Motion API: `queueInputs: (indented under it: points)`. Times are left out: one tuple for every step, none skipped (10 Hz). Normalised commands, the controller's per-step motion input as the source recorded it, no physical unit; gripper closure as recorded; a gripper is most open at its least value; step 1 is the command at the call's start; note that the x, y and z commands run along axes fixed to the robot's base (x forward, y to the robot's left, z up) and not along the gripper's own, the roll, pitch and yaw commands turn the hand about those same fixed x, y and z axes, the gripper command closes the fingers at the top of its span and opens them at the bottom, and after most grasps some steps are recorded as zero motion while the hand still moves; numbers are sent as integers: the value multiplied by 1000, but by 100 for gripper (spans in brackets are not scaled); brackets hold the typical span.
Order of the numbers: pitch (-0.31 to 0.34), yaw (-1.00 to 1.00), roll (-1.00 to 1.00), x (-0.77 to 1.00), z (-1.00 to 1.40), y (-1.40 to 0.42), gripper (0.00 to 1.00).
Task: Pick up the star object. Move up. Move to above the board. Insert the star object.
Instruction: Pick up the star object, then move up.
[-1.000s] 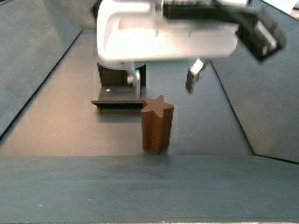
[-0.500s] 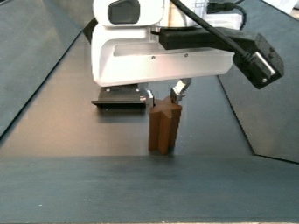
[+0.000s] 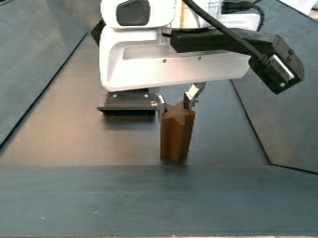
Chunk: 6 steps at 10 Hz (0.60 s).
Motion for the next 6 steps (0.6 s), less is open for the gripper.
queueInputs:
  points:
    - [0,0,0,0,0,0,100]
    - [0,0,0,0,0,0,100]
    - [0,0,0,0,0,0,100]
    - [0,0,0,0,833,0,100]
    - [13,-30,10,10,796,-9,100]
    - [32,-36,26,-3,671,-3,100]
